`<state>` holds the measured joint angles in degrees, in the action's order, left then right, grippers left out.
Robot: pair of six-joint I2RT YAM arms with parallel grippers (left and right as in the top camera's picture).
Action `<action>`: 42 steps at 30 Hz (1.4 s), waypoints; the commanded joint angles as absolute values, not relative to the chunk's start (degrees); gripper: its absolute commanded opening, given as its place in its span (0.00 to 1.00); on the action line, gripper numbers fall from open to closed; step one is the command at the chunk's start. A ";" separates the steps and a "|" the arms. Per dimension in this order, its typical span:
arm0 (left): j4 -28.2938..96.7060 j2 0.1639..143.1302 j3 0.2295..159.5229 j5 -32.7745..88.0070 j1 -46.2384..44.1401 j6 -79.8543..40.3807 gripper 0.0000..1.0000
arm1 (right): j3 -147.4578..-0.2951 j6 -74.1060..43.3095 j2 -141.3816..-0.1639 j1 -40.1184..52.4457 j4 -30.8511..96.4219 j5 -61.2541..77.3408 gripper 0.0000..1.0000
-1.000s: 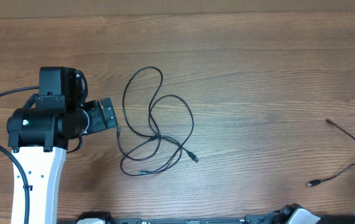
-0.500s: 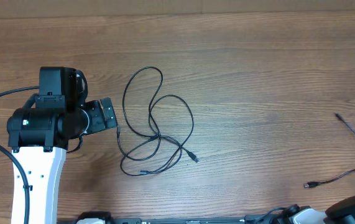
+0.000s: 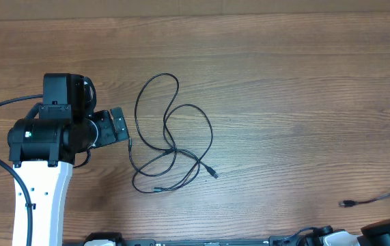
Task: Untangle cables
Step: 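Lay the separated cable on the table's right side with the right gripper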
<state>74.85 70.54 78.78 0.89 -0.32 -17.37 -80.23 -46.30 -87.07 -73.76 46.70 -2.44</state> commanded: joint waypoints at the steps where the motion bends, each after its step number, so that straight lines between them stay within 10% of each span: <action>1: 74.74 70.81 78.89 1.06 -0.03 -16.27 1.00 | -79.92 -46.44 -86.94 -74.02 44.16 -1.89 0.04; 42: 74.74 70.83 78.89 1.06 -0.03 -16.27 1.00 | -65.65 -39.31 -86.98 -74.32 47.07 0.12 0.04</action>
